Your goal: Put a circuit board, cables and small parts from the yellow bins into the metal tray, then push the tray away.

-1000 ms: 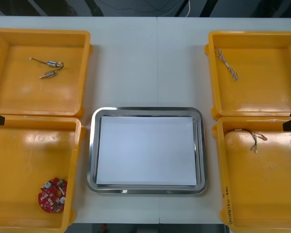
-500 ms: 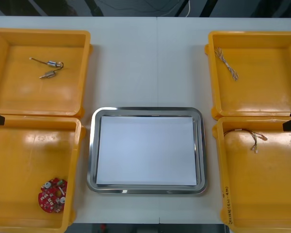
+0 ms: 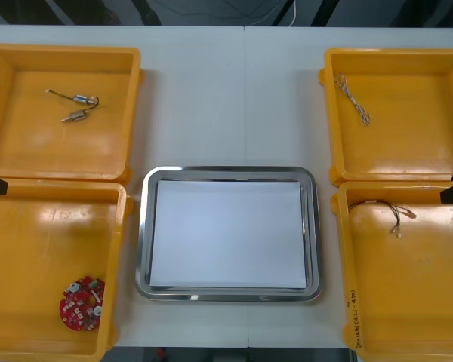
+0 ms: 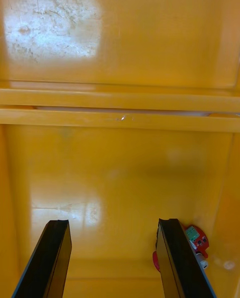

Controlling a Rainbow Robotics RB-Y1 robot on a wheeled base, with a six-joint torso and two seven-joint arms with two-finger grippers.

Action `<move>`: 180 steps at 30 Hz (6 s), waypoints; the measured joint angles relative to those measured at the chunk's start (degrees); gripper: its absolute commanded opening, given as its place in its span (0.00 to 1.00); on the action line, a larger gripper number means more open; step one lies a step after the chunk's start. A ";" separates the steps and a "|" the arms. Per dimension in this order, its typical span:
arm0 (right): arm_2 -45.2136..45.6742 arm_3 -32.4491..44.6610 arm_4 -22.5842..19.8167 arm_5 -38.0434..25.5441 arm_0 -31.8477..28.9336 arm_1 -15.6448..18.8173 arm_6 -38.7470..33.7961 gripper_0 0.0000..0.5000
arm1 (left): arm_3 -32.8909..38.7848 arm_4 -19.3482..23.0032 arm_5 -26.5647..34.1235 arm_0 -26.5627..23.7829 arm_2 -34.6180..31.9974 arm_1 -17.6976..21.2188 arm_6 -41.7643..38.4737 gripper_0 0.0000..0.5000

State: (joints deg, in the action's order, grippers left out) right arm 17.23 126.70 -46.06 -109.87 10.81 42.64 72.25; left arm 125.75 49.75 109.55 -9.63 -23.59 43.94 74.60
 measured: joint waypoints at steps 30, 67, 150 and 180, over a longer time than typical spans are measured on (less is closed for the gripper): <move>0.00 0.00 0.00 0.00 0.00 0.00 0.00 1.00 | 0.00 0.00 0.00 0.00 0.00 0.00 0.00 1.00; 0.00 0.00 0.00 0.00 0.00 0.00 0.00 1.00 | 0.00 0.00 0.00 0.00 0.00 0.00 -0.01 1.00; -10.81 -11.69 18.74 23.87 -8.53 -11.21 -1.72 1.00 | 8.10 2.30 -25.67 17.87 21.27 14.59 9.70 1.00; -12.38 -14.02 21.12 28.83 -10.08 -14.18 -1.73 0.99 | 8.21 -5.80 -37.49 17.23 40.90 23.14 9.69 1.00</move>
State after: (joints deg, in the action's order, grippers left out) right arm 4.85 112.68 -24.94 -81.04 0.74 28.46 70.52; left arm 133.96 43.94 72.06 7.59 17.31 67.08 84.29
